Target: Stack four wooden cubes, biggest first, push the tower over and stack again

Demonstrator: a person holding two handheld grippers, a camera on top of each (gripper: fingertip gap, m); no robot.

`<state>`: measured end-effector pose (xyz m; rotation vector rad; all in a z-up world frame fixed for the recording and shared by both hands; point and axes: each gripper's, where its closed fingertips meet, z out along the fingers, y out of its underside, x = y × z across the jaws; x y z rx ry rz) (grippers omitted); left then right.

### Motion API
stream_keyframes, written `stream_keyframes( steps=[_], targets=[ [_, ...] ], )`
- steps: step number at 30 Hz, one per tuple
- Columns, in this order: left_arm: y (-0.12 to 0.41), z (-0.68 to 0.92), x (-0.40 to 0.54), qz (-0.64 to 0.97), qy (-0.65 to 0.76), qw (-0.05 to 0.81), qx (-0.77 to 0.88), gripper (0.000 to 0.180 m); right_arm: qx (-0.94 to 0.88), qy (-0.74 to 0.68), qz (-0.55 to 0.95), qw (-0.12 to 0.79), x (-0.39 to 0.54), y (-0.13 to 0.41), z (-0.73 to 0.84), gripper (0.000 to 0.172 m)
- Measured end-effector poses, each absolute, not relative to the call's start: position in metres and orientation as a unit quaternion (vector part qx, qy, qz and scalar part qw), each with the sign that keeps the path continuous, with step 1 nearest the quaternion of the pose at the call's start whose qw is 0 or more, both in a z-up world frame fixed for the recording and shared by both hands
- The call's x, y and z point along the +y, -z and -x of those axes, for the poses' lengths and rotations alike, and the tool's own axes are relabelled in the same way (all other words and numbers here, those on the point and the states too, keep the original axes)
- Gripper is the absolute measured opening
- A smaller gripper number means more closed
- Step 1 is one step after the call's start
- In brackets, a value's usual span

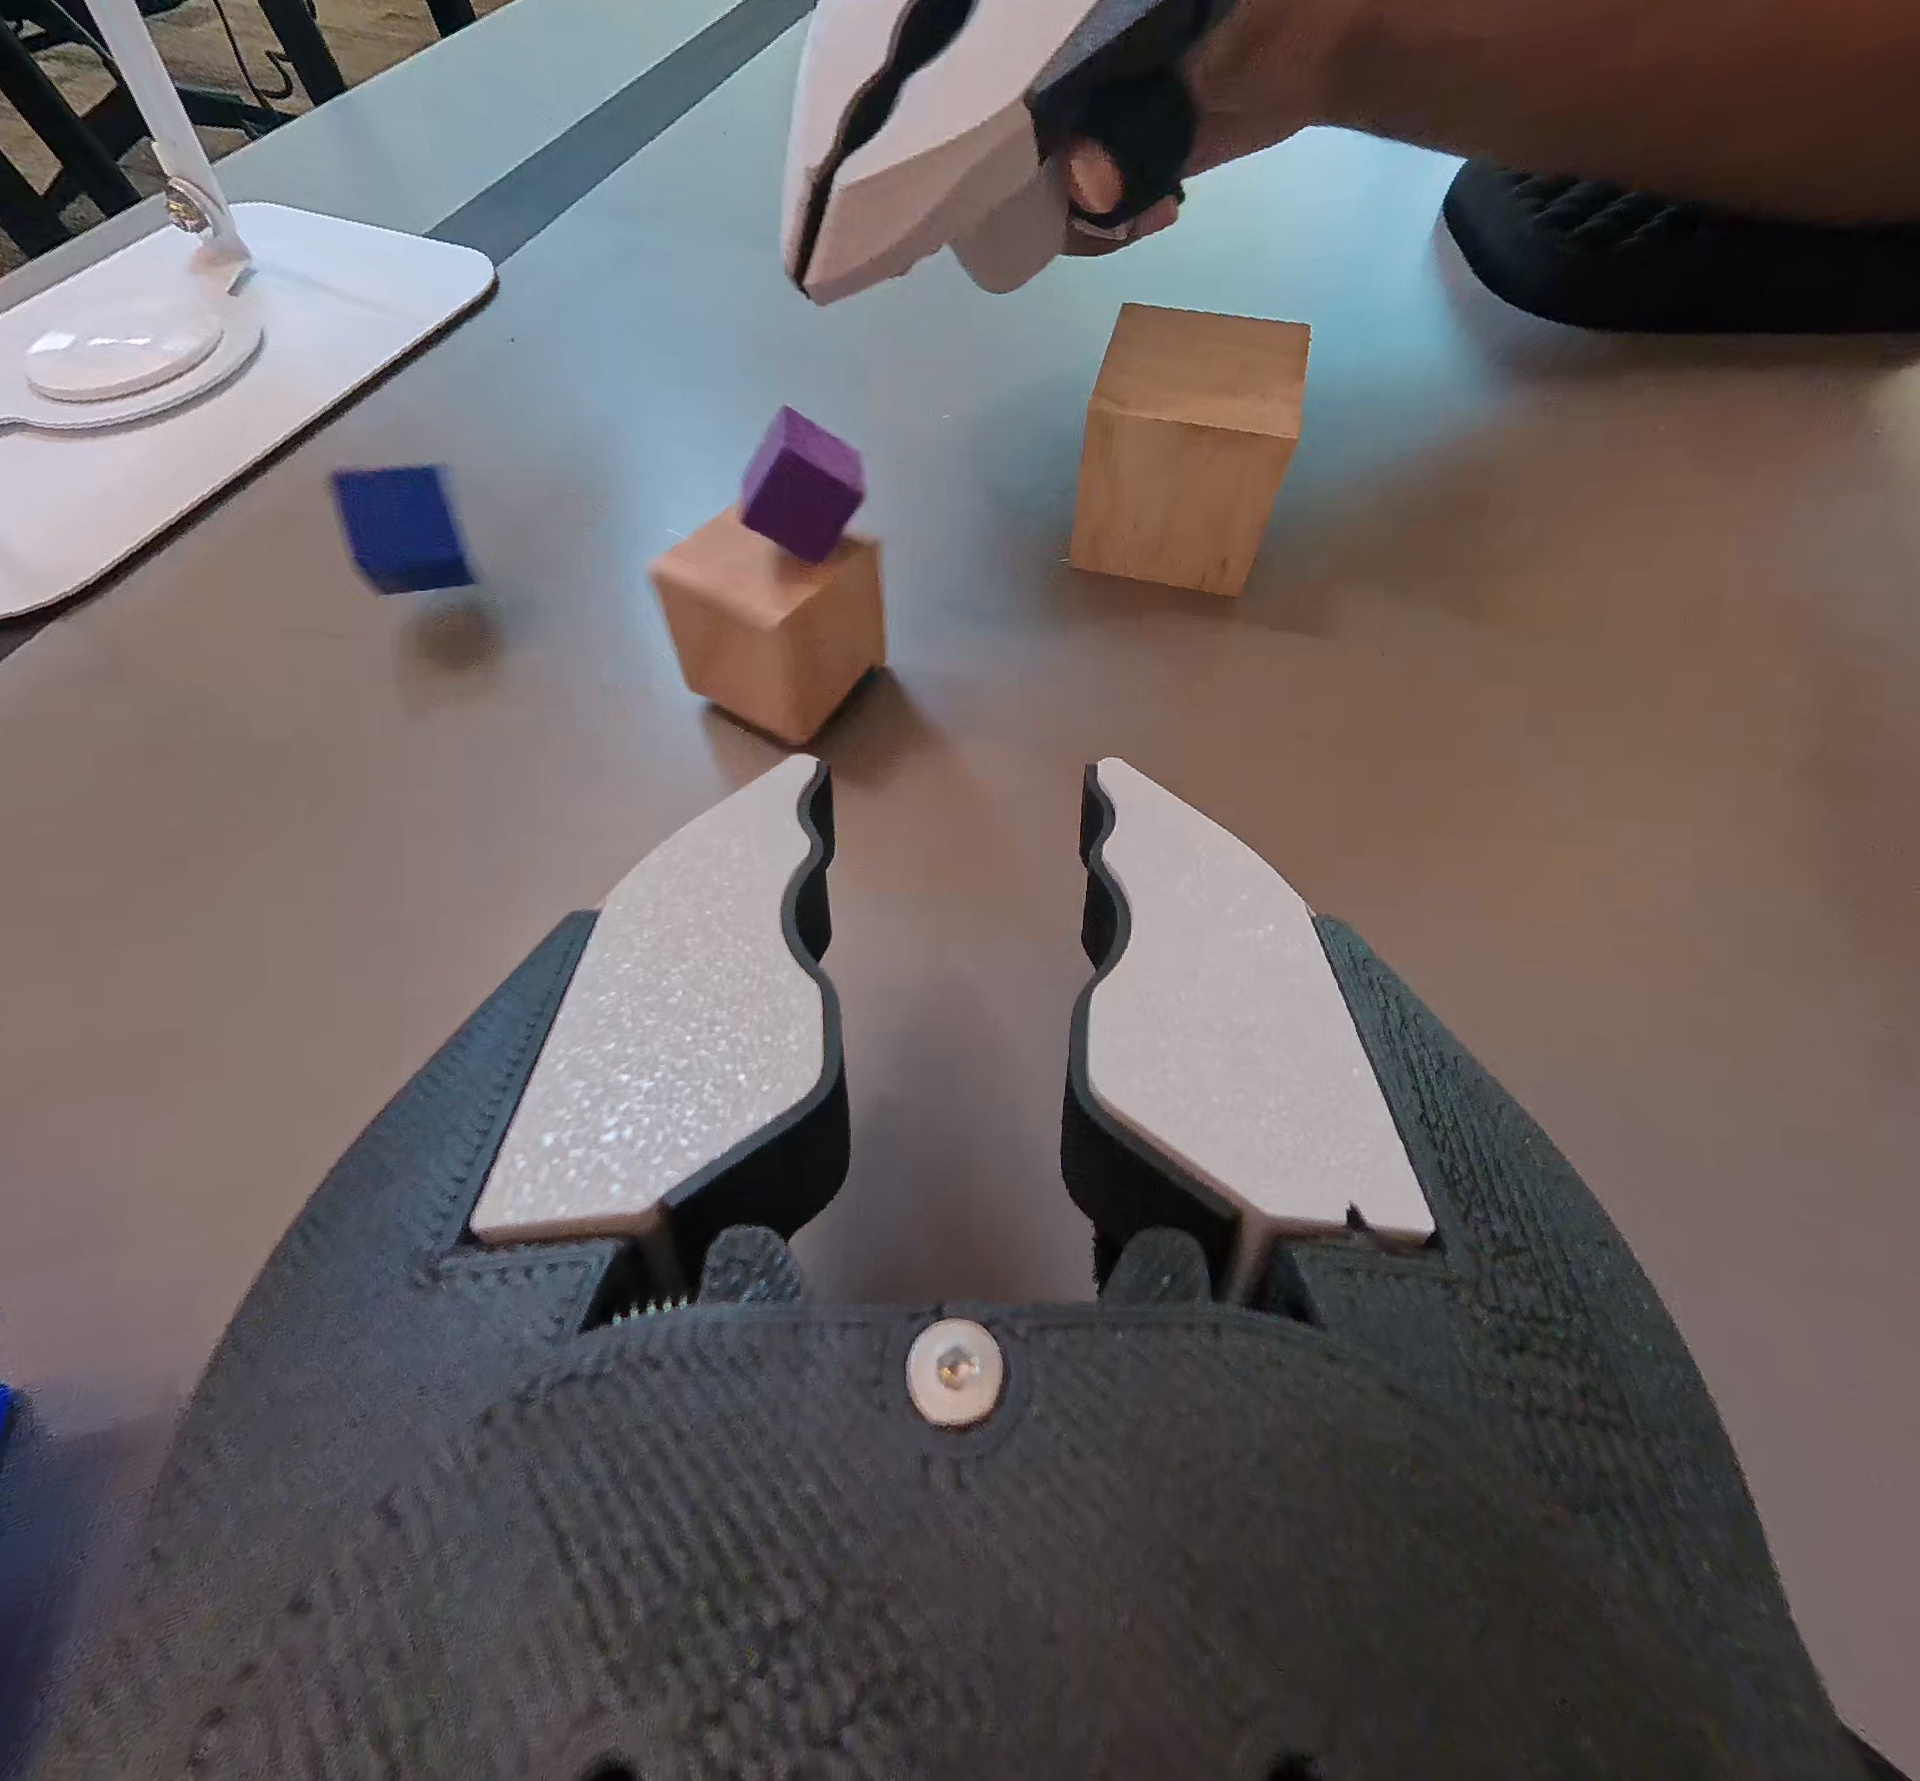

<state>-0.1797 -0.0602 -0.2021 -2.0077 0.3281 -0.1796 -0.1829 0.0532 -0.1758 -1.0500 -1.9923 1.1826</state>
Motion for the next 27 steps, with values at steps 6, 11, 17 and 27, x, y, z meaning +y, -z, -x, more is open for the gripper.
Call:
stream_keyframes(
  steps=[6,11,17,27],
  targets=[
    [0.202,0.181,-0.061,0.839,0.075,0.522,0.137,0.046,-0.700,-0.451,0.452,0.320,0.091,0.179,0.174,0.000],
    [0.204,0.179,-0.060,0.839,0.076,0.520,0.138,0.046,-0.659,-0.482,0.480,0.323,0.123,0.180,0.143,0.004],
    [0.208,0.177,-0.057,0.840,0.077,0.518,0.138,0.045,-0.601,-0.537,0.494,0.328,0.148,0.168,0.109,0.016],
    [0.210,0.169,-0.046,0.835,0.067,0.527,0.141,0.045,-0.618,-0.533,0.458,0.352,0.136,0.154,0.105,0.024]
  ],
)
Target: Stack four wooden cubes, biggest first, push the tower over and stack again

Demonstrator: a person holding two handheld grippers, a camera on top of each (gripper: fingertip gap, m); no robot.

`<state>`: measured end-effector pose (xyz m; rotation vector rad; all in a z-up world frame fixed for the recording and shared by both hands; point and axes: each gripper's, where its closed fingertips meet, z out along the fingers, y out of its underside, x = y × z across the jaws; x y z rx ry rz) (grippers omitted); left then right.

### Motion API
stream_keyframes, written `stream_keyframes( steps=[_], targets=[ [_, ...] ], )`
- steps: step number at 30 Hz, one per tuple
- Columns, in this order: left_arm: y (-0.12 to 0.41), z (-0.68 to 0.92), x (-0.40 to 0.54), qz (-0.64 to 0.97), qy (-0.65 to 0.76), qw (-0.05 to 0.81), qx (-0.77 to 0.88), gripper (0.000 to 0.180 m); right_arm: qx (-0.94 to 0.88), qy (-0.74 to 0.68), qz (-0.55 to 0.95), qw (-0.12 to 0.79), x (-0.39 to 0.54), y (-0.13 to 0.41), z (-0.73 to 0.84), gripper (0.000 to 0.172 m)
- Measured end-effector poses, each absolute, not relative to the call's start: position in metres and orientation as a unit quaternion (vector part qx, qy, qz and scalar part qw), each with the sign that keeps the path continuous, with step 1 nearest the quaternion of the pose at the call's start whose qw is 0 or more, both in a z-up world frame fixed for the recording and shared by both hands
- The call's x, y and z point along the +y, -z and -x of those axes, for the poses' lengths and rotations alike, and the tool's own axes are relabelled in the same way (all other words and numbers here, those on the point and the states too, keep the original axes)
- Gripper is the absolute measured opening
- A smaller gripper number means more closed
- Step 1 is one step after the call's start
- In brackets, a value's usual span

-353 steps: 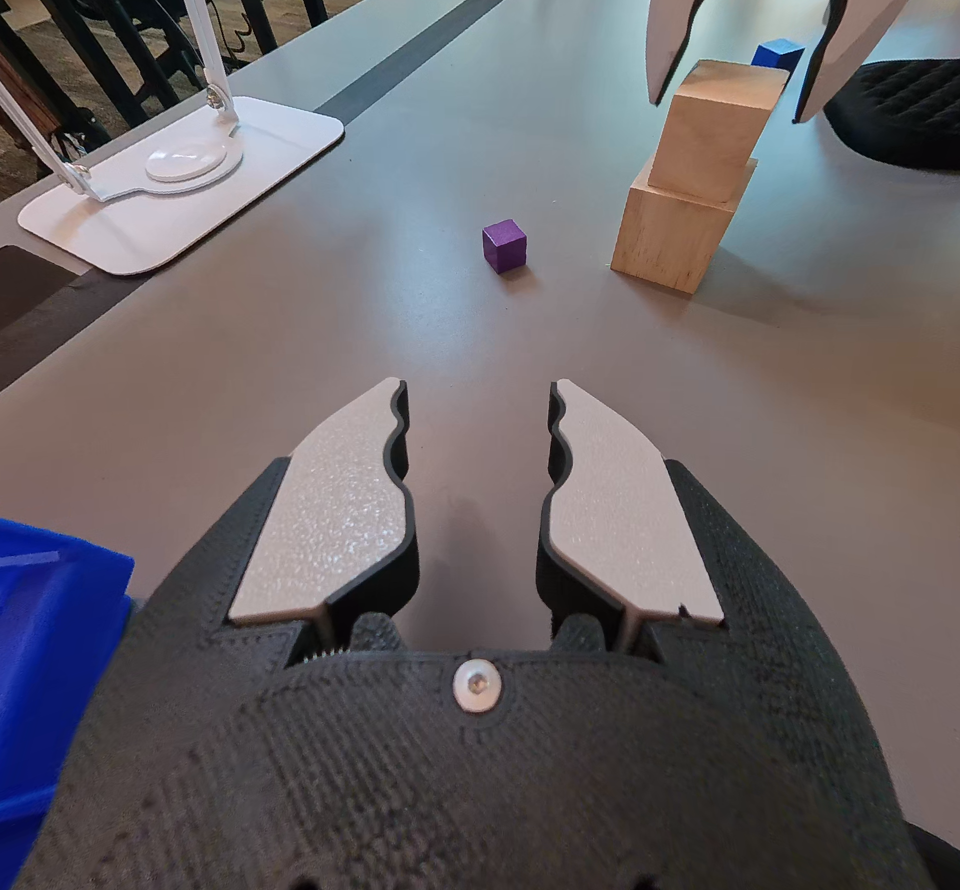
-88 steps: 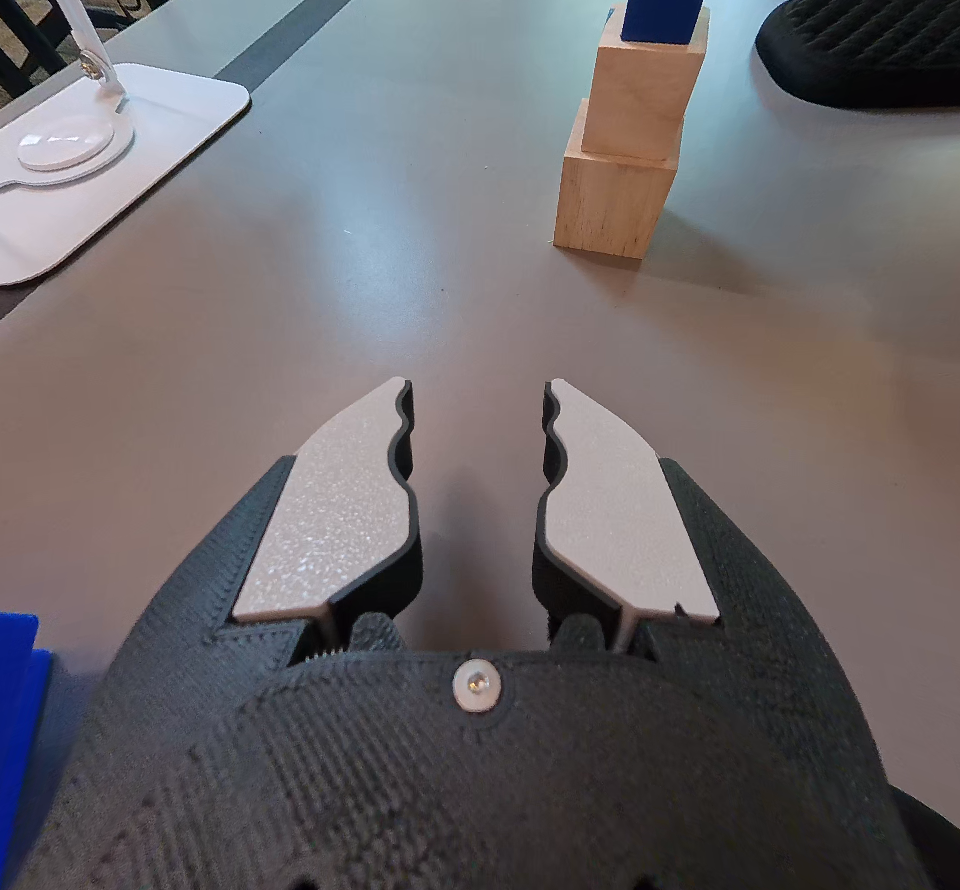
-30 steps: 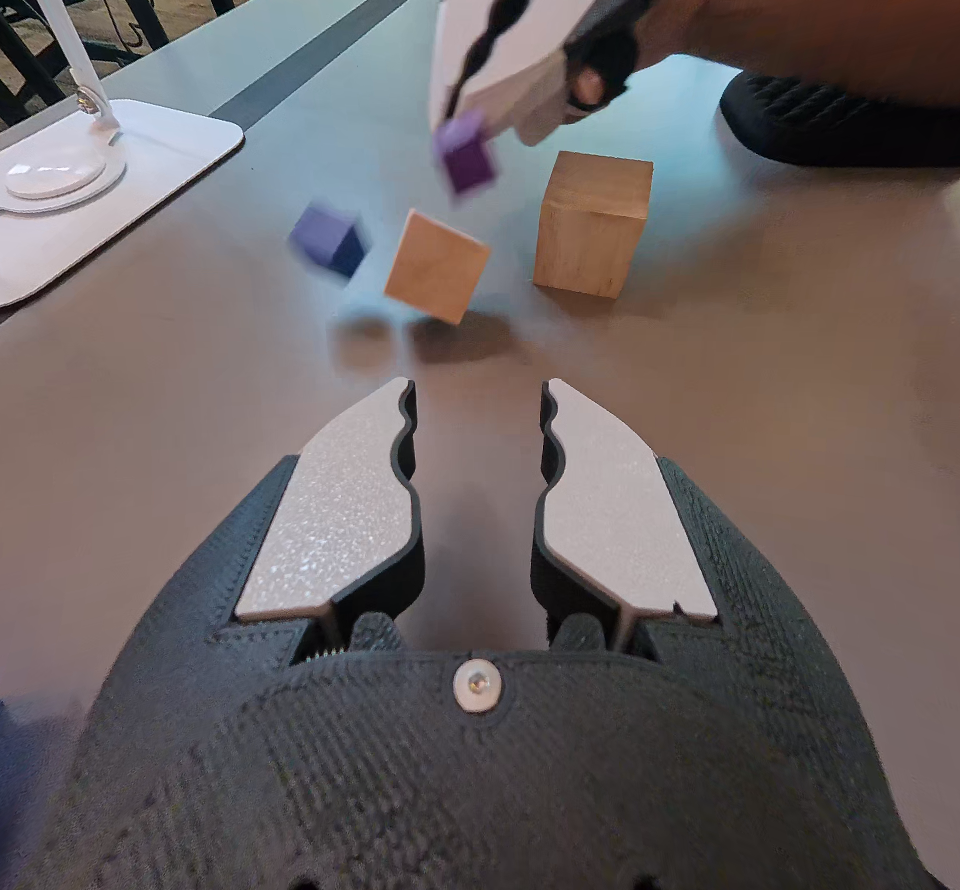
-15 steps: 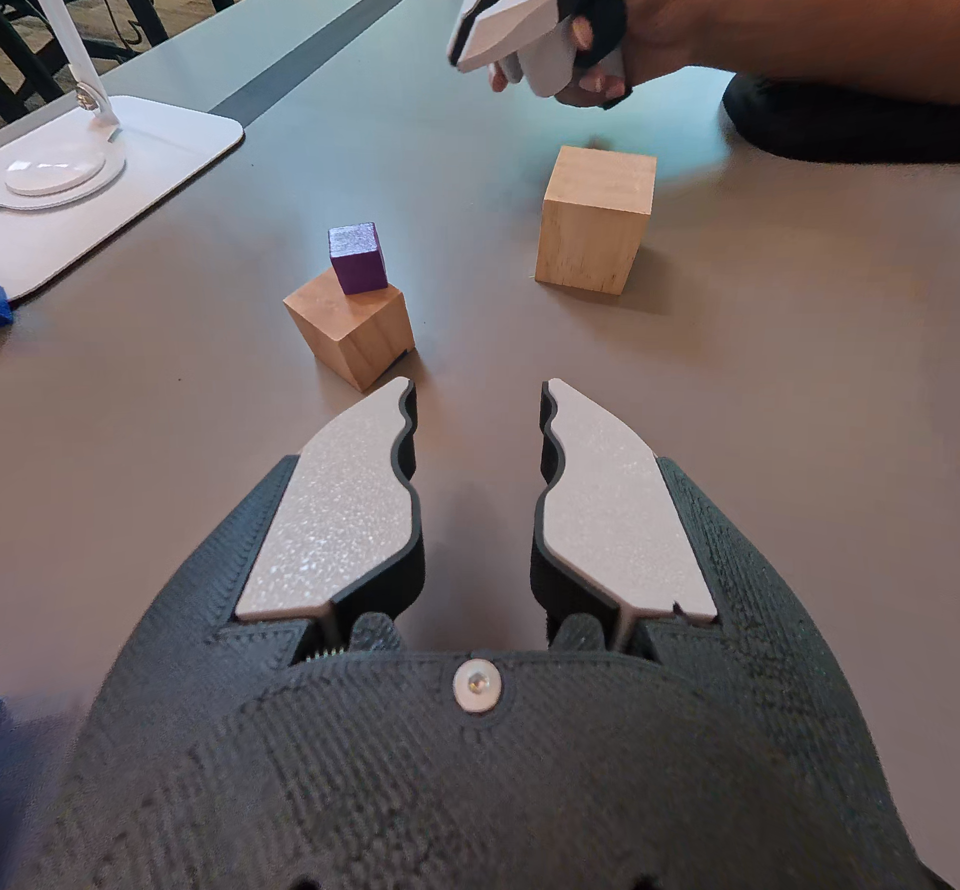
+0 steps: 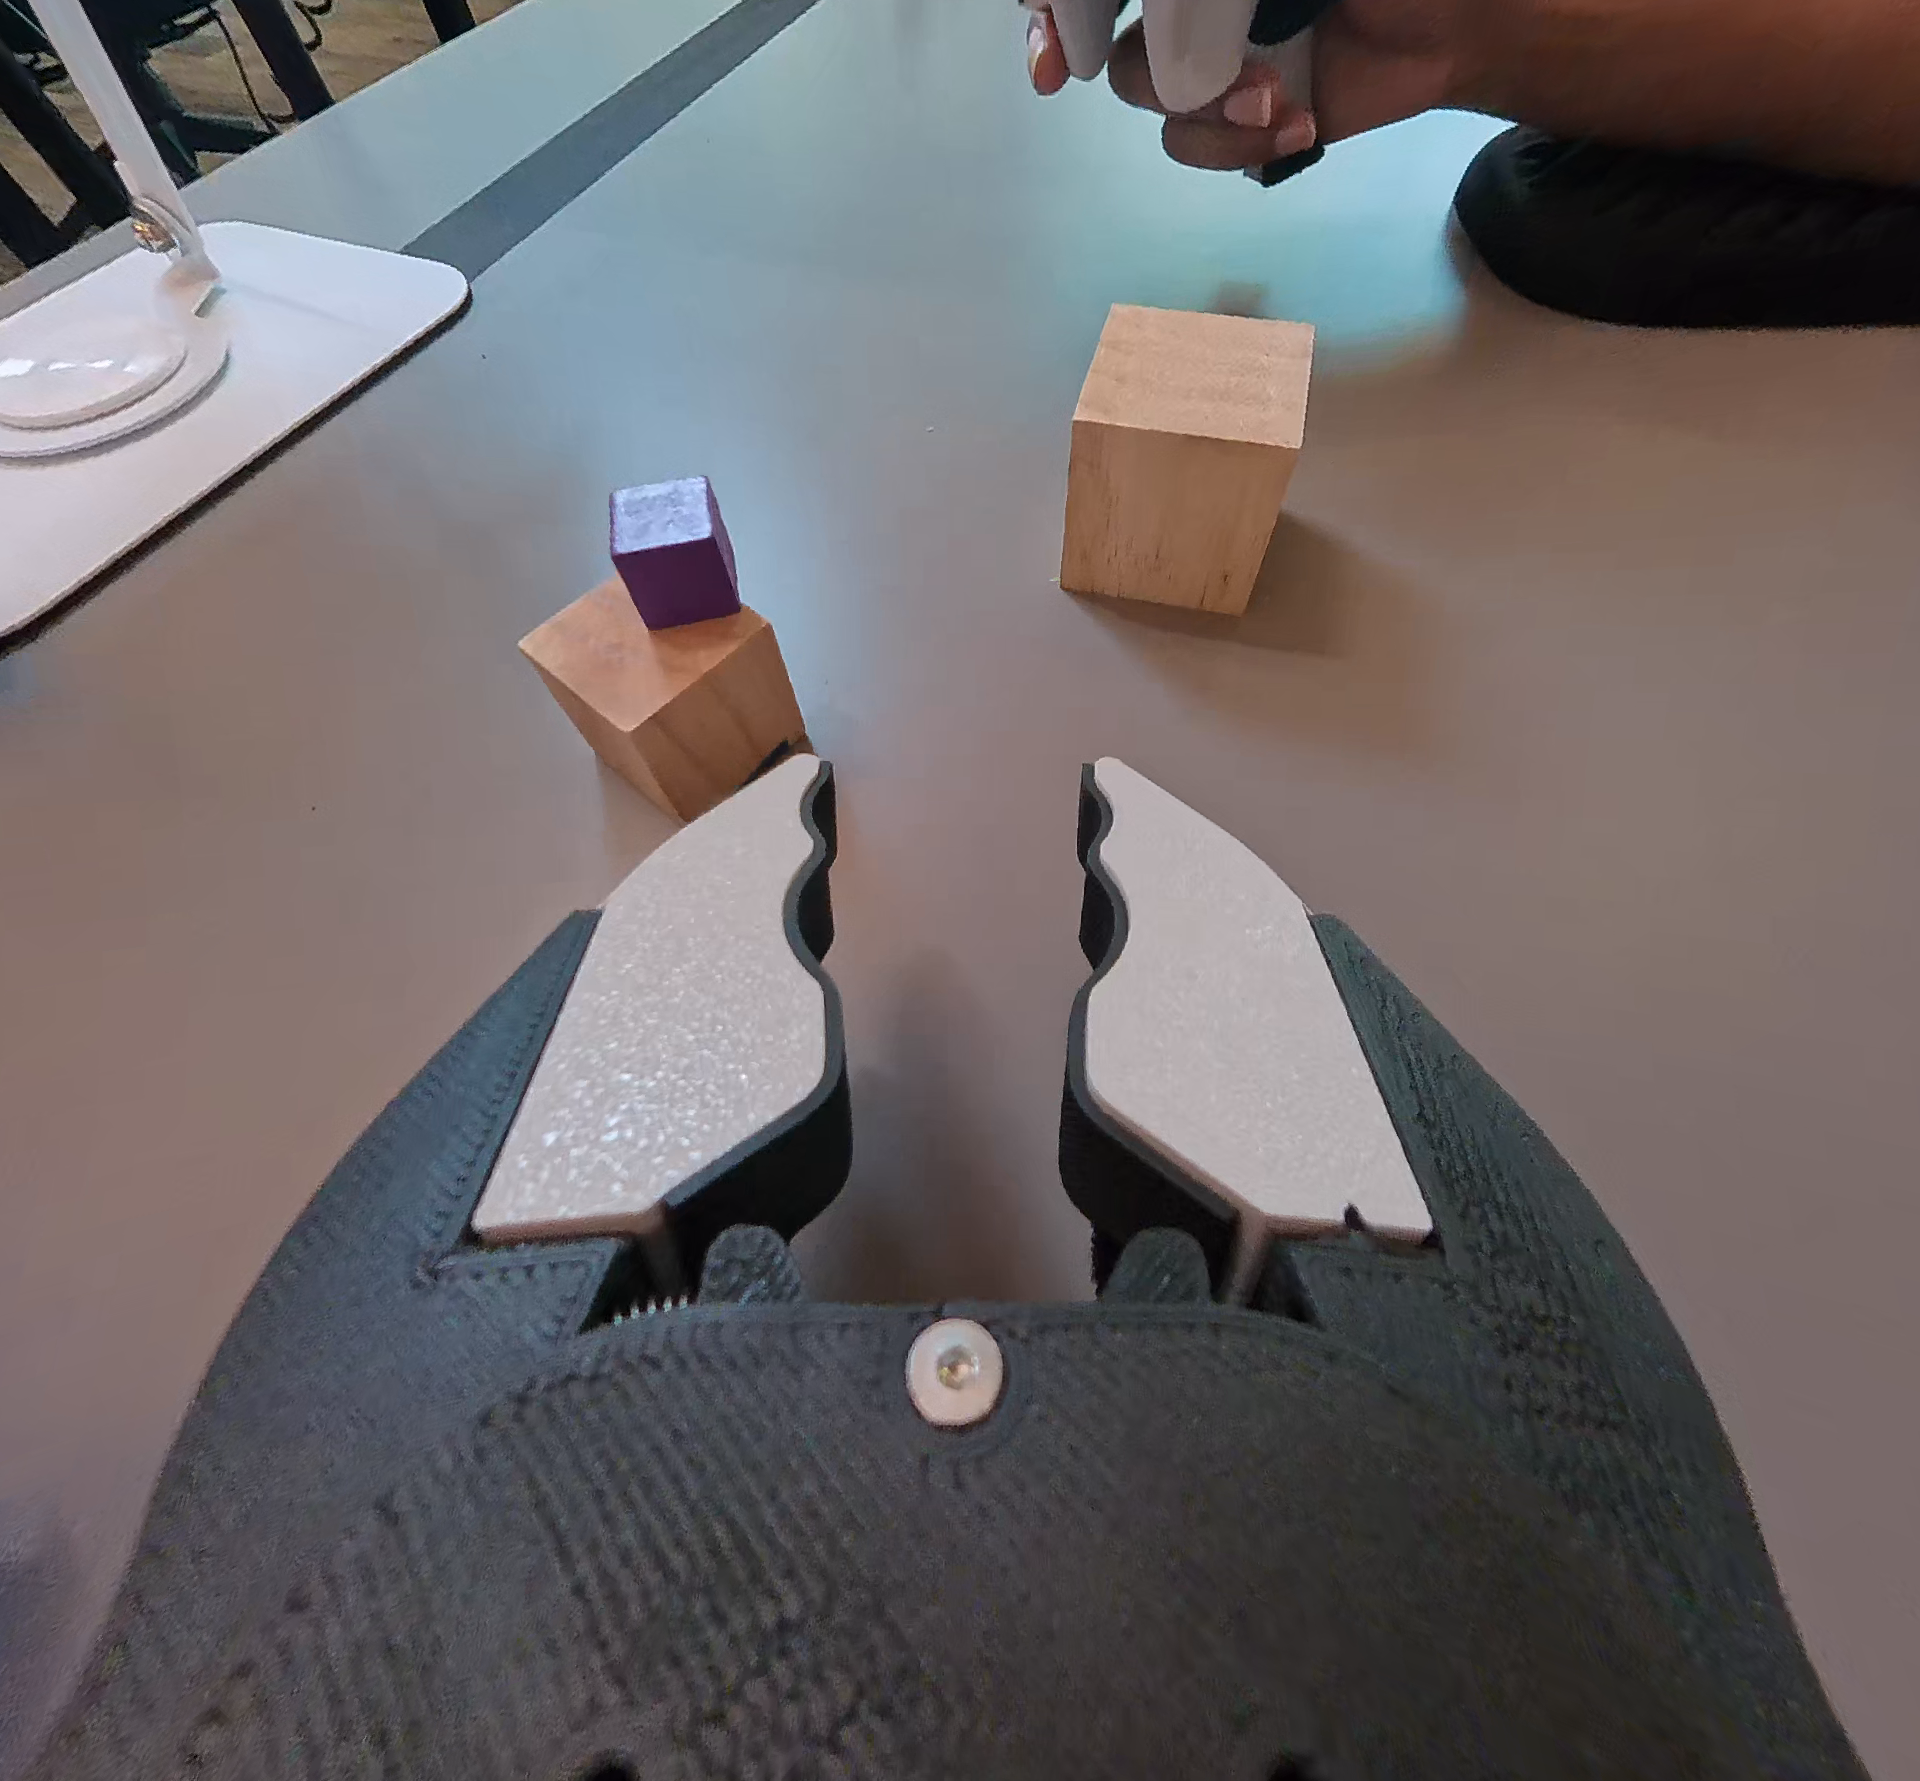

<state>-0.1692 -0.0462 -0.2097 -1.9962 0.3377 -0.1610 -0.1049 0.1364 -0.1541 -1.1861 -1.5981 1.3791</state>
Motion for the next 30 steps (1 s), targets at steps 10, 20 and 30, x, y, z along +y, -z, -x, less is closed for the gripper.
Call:
stream_keyframes(
  steps=[10,20,30],
  targets=[
    [0.211,0.176,-0.029,0.835,0.032,0.538,0.112,0.048,-0.634,-0.522,0.446,0.356,0.127,0.154,0.105,0.022],
    [0.211,0.177,-0.031,0.835,0.027,0.538,0.111,0.047,-0.651,-0.532,0.425,0.335,0.092,0.155,0.112,0.021],
    [0.207,0.201,0.000,0.840,-0.067,0.536,0.046,0.048,-0.658,-0.520,0.418,0.348,0.090,0.151,0.114,0.020]
  ],
)
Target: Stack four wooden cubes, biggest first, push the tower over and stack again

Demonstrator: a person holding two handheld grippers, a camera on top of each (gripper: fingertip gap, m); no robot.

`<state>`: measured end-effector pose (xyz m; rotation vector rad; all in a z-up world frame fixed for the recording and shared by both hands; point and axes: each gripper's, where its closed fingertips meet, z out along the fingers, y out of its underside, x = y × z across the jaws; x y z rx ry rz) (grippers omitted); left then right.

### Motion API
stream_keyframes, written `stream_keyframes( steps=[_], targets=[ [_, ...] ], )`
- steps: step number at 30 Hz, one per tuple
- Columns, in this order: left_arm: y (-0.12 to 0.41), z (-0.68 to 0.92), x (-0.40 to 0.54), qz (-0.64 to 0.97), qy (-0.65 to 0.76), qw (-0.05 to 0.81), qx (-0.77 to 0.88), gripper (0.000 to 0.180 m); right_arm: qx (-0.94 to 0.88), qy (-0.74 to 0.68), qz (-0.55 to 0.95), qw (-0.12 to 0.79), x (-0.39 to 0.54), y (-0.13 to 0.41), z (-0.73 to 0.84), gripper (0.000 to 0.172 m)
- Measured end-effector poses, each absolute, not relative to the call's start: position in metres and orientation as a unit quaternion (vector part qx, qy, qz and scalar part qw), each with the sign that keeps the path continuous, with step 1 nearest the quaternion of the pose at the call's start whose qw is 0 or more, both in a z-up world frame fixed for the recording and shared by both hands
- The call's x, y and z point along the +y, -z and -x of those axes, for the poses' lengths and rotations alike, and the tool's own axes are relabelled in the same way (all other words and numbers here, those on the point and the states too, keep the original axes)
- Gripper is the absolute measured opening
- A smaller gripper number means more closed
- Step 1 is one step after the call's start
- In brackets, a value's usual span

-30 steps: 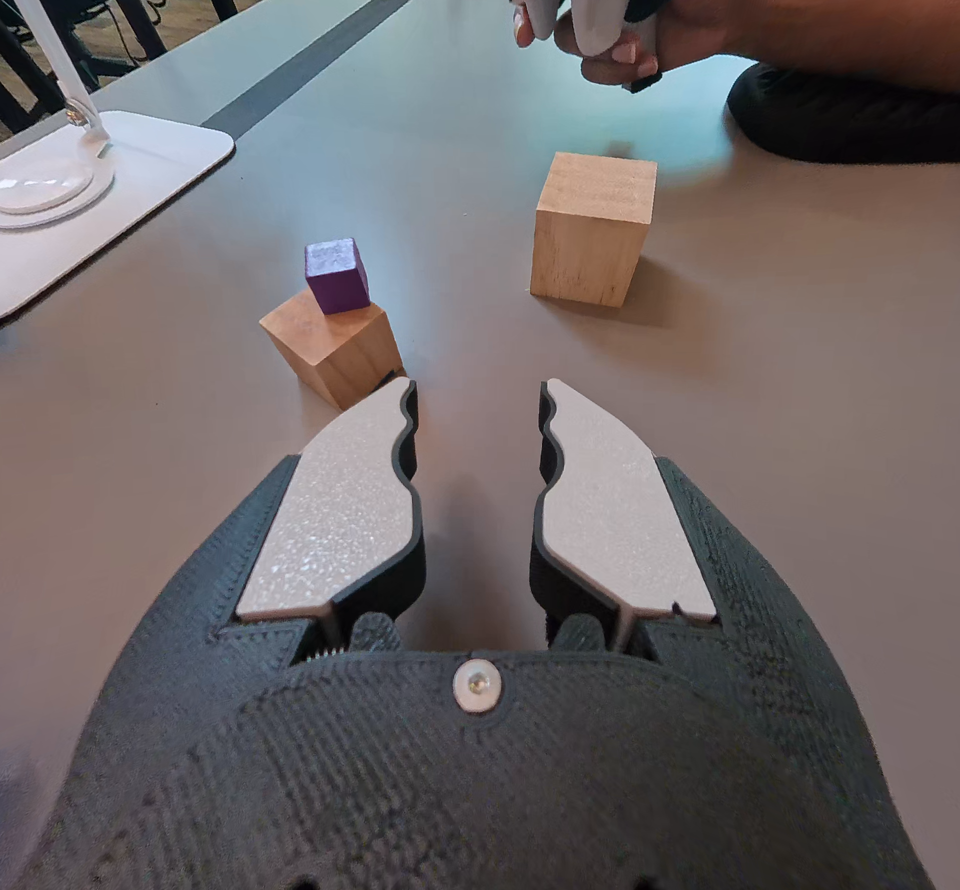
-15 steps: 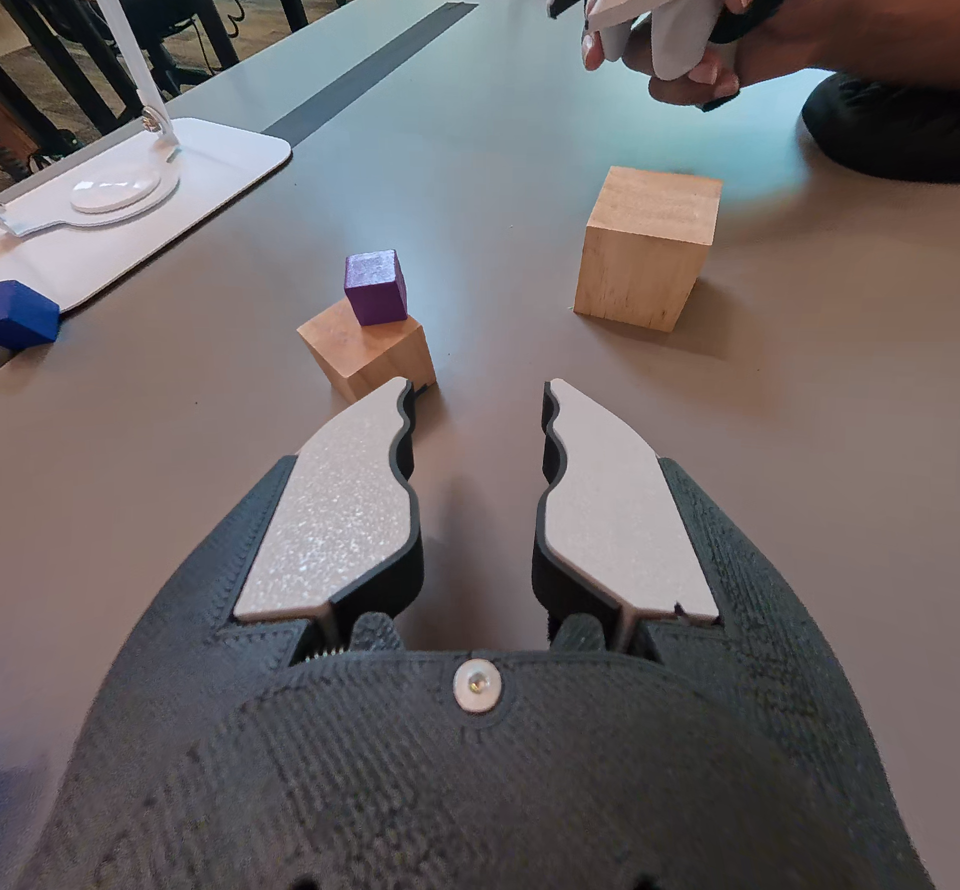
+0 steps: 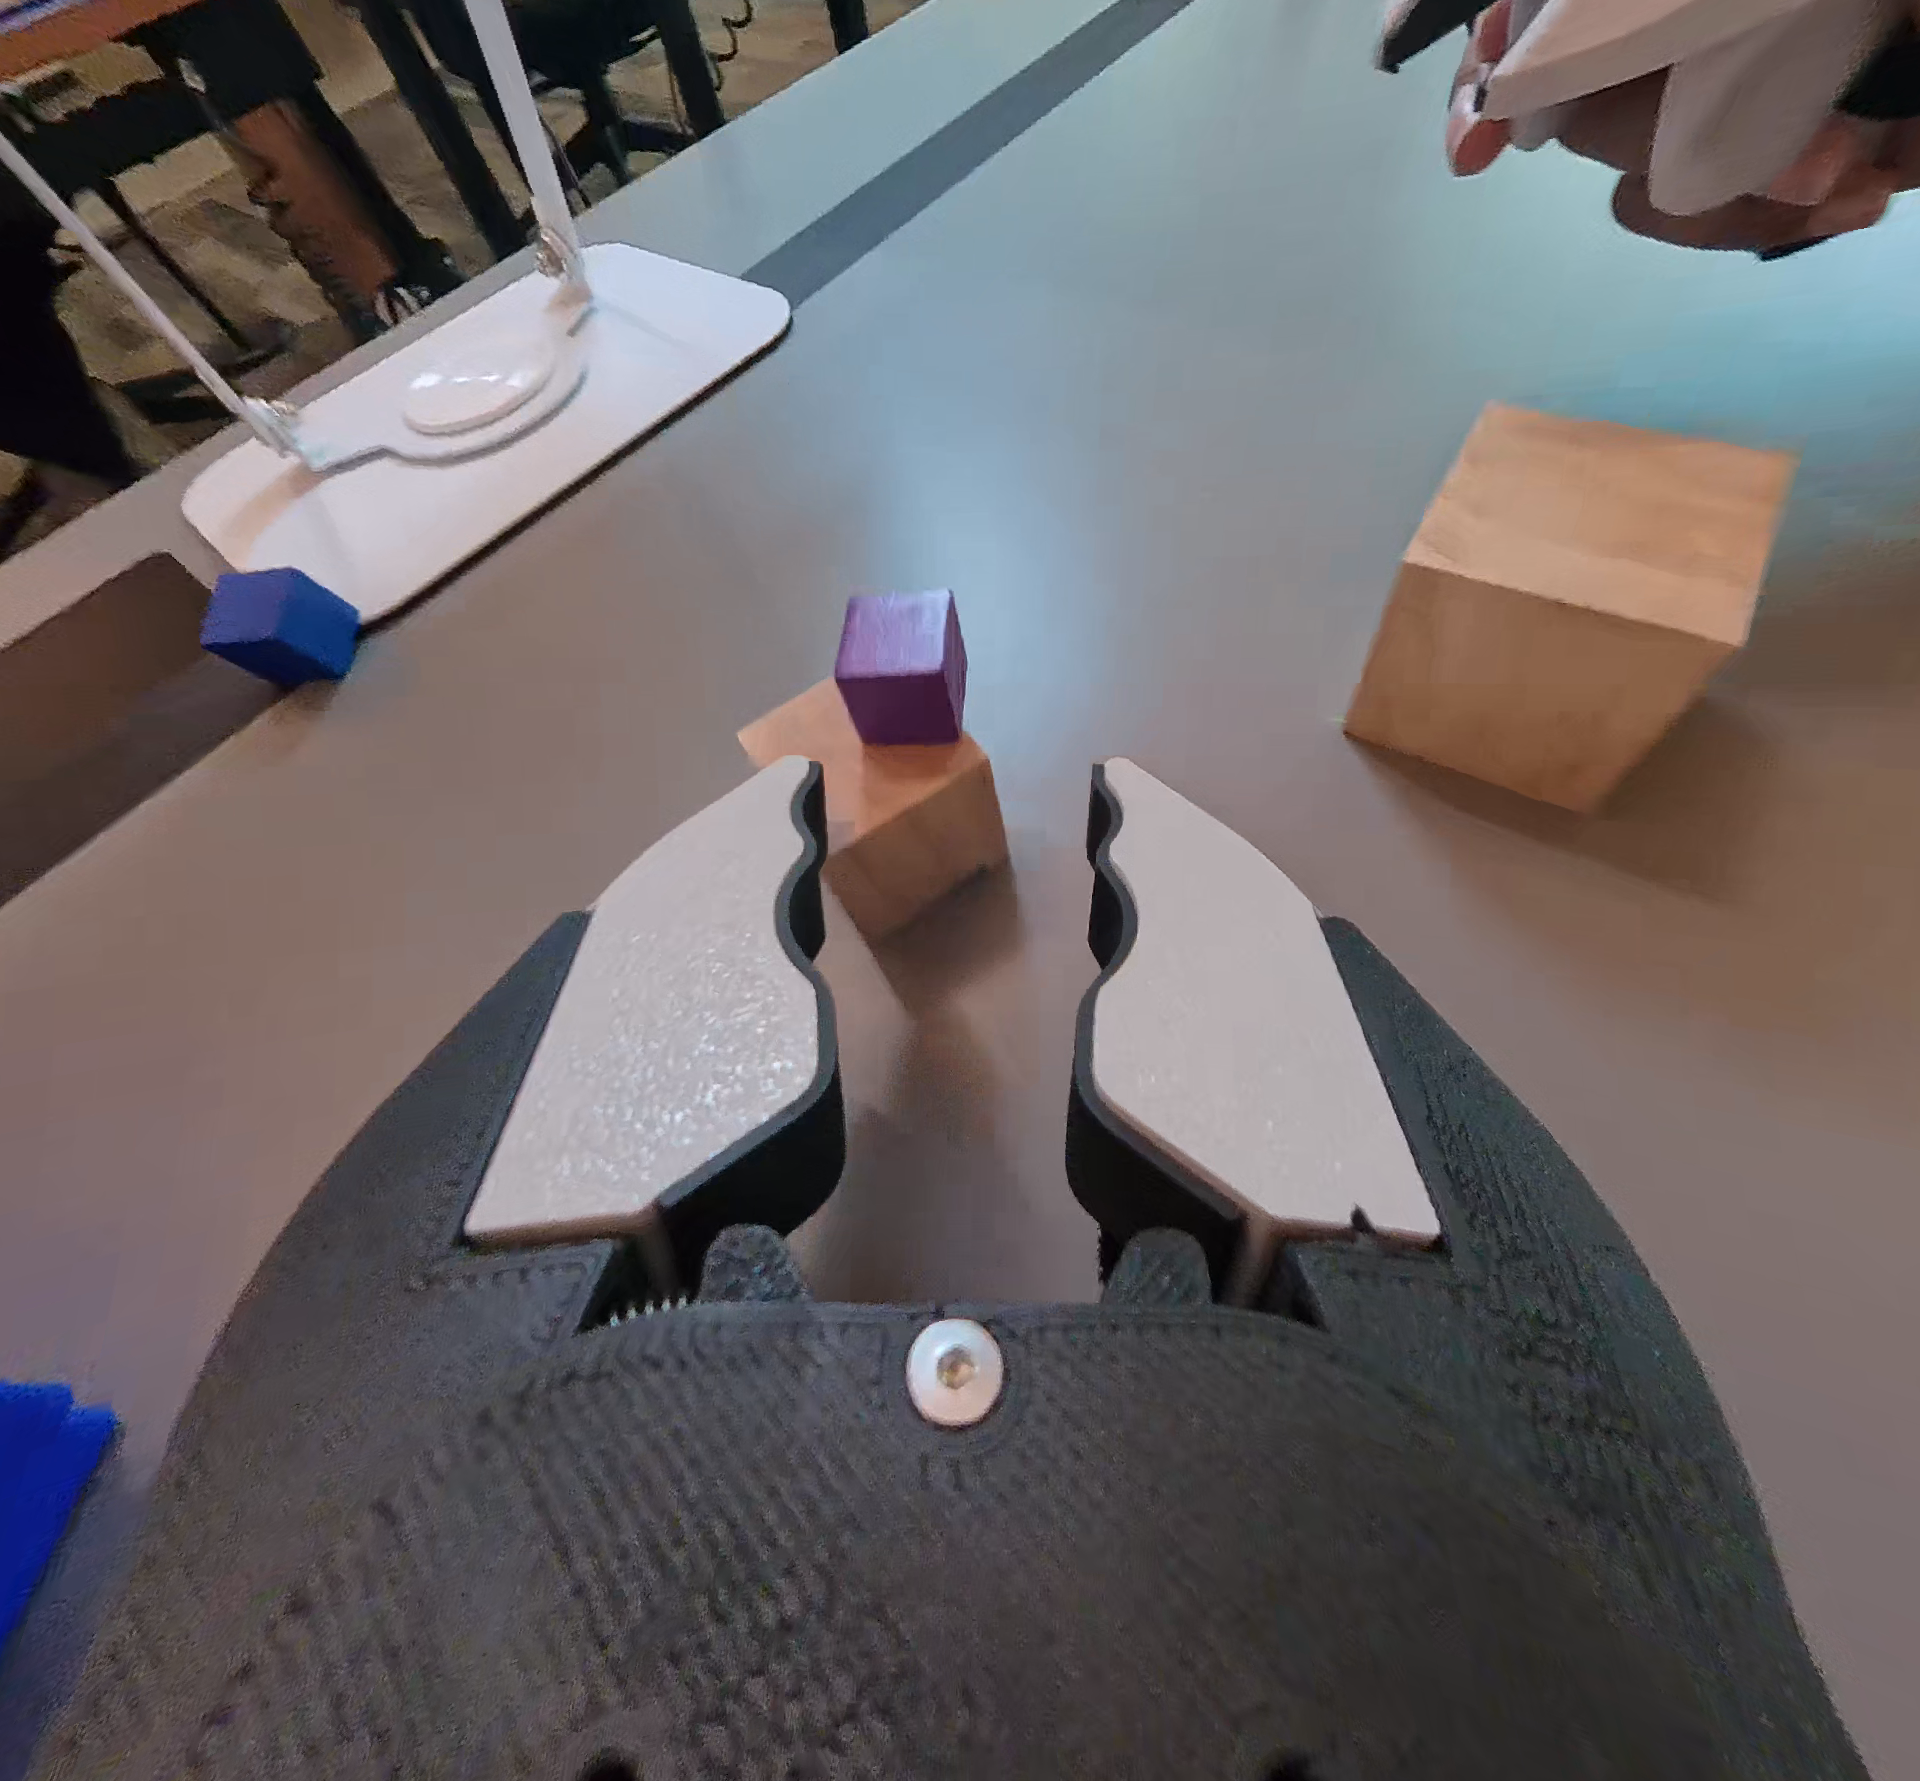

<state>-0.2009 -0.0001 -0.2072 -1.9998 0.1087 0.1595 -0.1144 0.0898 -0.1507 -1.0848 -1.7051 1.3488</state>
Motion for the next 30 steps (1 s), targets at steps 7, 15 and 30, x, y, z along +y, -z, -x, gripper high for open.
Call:
stream_keyframes(
  steps=[7,15,30],
  targets=[
    [0.213,0.157,0.033,0.841,-0.090,0.513,0.145,0.043,-0.642,-0.524,0.431,0.356,0.103,0.147,0.110,0.018],
    [0.195,0.159,0.022,0.814,-0.061,0.565,0.120,0.036,-0.642,-0.521,0.432,0.360,0.107,0.146,0.108,0.017],
    [0.159,0.157,-0.015,0.750,0.054,0.651,0.103,0.029,-0.685,-0.492,0.394,0.365,0.099,0.153,0.101,0.019]
  ],
)
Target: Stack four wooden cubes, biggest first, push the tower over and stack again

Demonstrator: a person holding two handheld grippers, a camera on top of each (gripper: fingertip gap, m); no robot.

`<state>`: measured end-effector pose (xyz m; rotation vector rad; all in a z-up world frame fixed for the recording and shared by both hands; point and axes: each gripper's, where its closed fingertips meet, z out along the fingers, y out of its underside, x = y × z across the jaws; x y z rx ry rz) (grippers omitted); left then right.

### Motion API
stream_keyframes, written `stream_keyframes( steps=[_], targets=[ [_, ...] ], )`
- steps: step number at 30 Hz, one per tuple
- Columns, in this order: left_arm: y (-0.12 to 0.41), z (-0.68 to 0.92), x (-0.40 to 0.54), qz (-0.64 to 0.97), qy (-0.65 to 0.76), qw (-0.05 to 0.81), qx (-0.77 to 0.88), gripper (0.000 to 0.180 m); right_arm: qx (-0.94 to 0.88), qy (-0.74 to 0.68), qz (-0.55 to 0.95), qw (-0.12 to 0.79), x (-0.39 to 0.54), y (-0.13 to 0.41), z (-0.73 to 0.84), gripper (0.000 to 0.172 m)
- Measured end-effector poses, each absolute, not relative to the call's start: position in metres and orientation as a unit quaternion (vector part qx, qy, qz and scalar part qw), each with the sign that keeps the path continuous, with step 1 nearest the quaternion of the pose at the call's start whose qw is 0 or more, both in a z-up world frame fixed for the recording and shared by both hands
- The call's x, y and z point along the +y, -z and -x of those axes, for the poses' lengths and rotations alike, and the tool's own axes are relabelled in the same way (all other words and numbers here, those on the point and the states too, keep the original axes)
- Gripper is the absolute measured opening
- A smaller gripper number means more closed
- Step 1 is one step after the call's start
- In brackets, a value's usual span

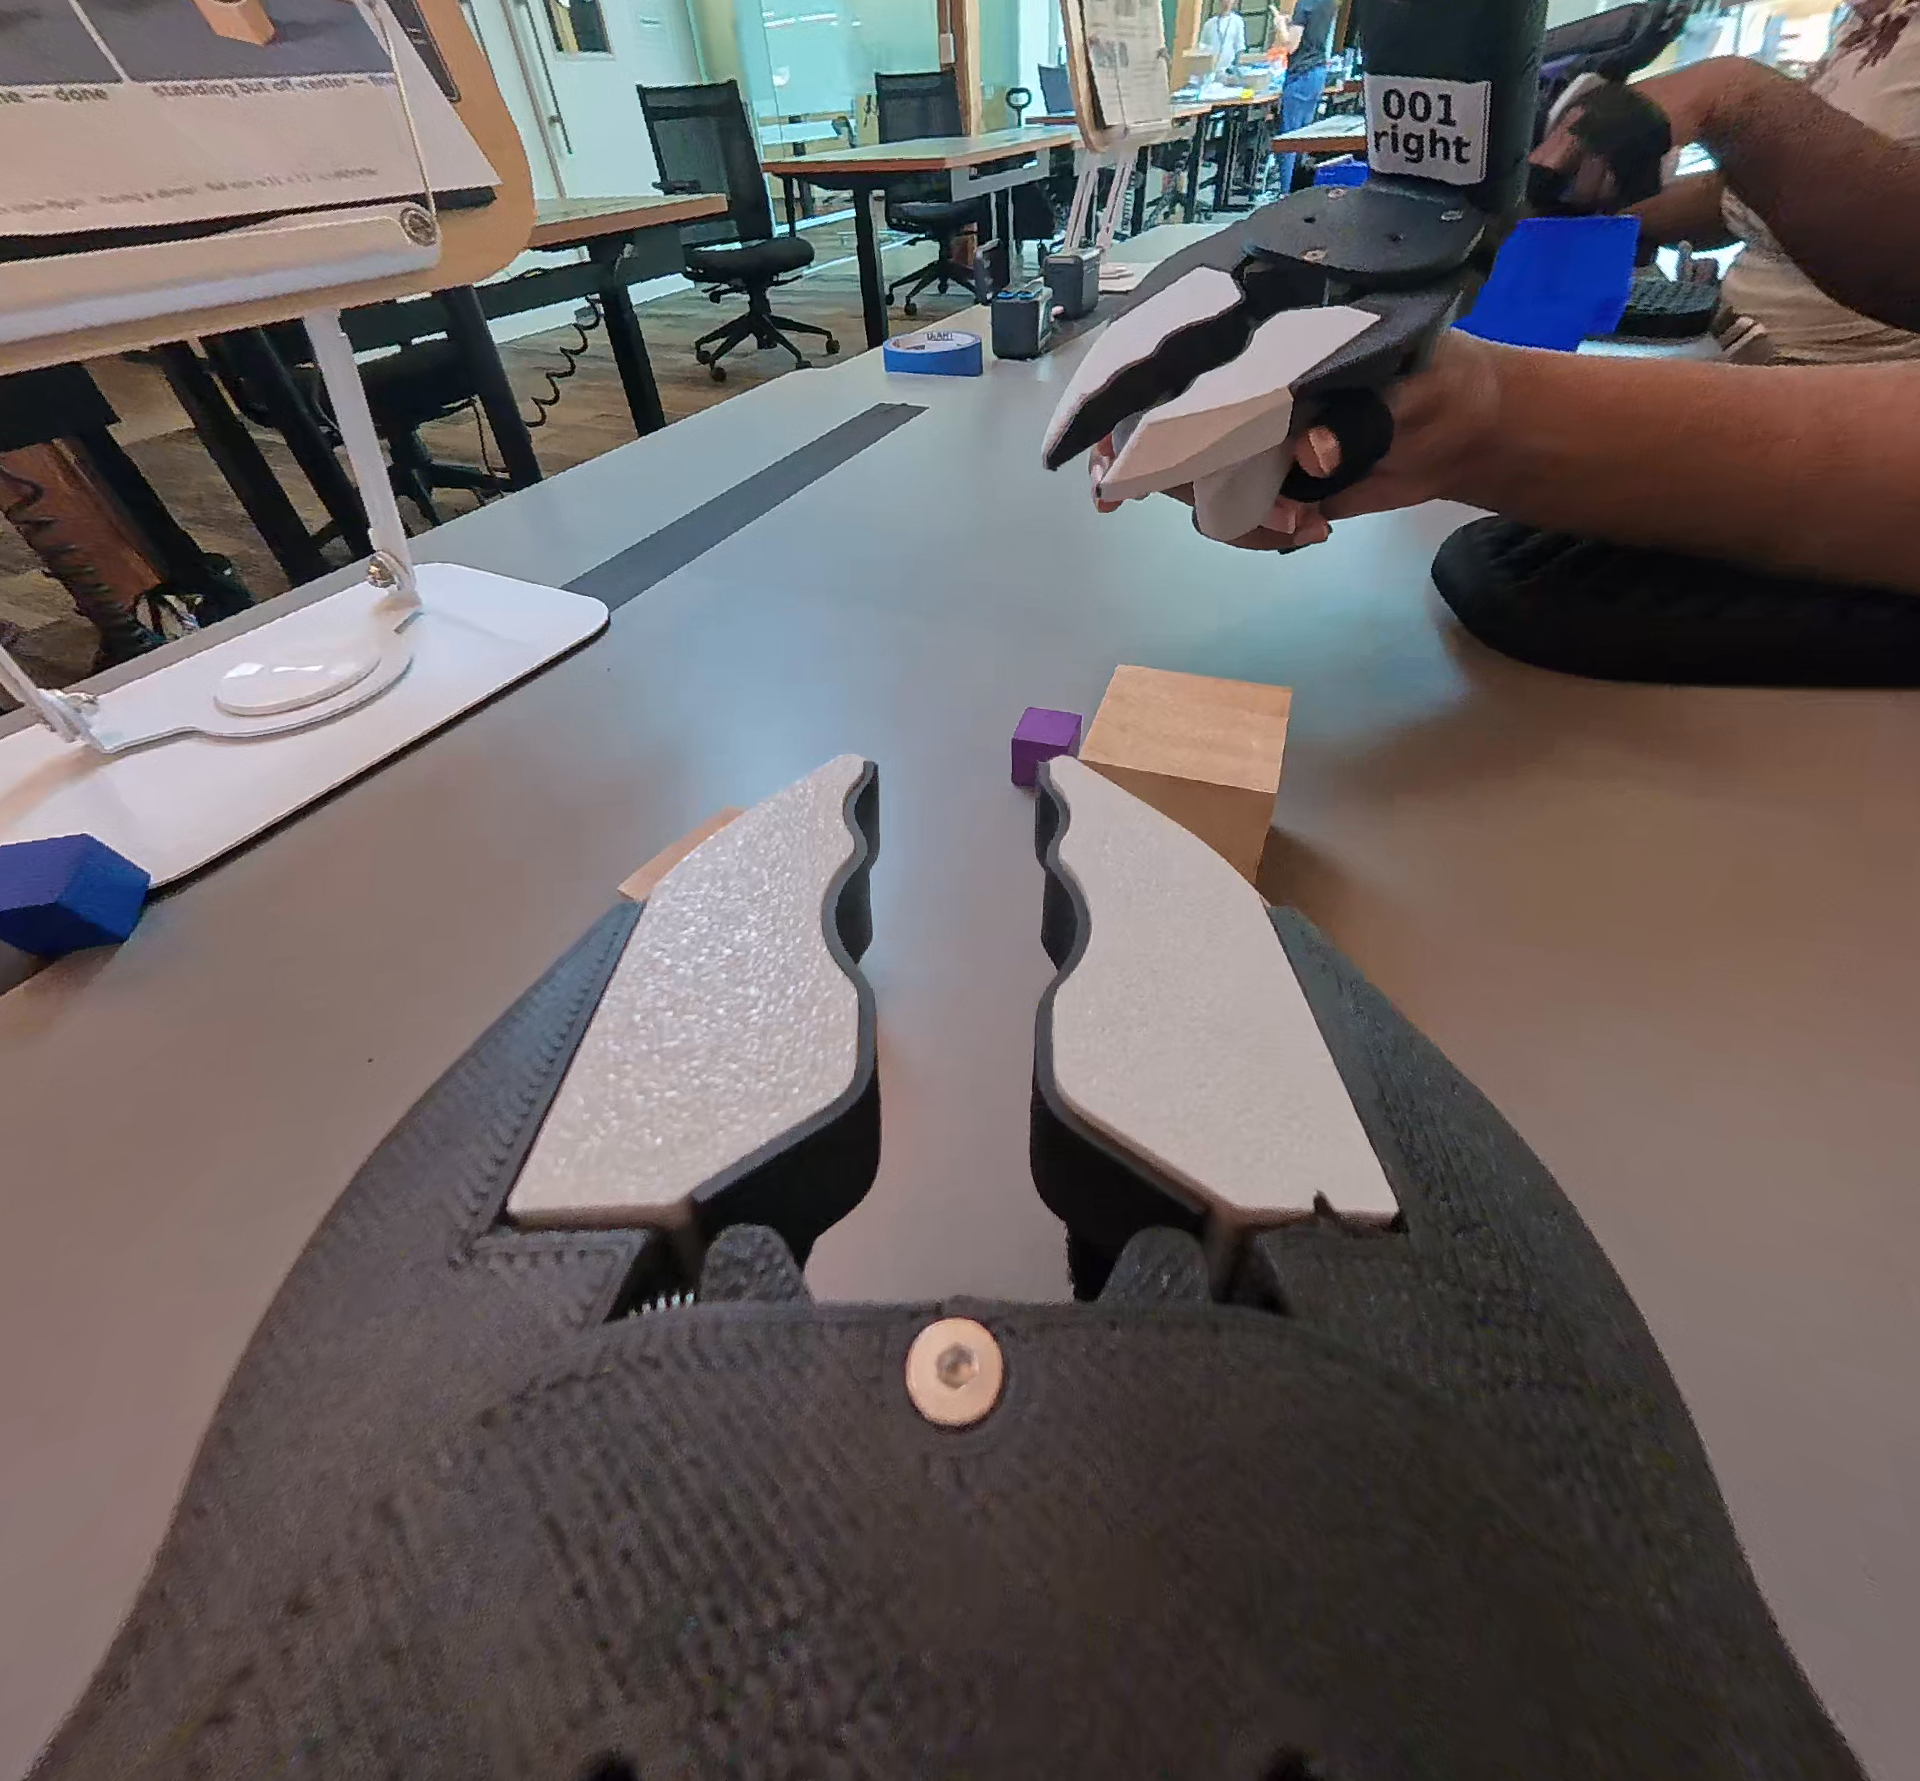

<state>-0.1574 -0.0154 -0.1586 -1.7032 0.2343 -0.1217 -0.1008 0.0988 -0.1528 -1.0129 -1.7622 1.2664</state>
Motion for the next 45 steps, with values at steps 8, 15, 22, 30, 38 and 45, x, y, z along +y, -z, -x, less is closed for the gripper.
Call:
stream_keyframes(
  steps=[8,15,22,30,38,45],
  targets=[
    [0.181,0.135,-0.012,0.779,0.092,0.604,0.139,0.056,-0.679,-0.512,0.389,0.354,0.097,0.150,0.099,0.025],
    [0.201,0.103,0.005,0.807,0.111,0.558,0.159,0.072,-0.735,-0.499,0.369,0.273,0.081,0.168,0.085,0.069],
    [0.214,0.088,0.035,0.841,0.096,0.512,0.147,0.085,-0.789,-0.438,0.383,0.200,0.087,0.196,0.063,0.087],
    [0.229,0.085,0.048,0.857,-0.010,0.466,0.219,0.067,-0.793,-0.418,0.394,0.203,0.098,0.199,0.057,0.088],
    [0.170,0.118,0.028,0.811,0.033,0.558,0.172,0.066,-0.777,-0.430,0.401,0.227,0.107,0.193,0.062,0.083],
    [0.156,0.180,0.001,0.809,0.008,0.579,0.097,0.066,-0.770,-0.433,0.405,0.238,0.112,0.191,0.064,0.081]
  ],
)
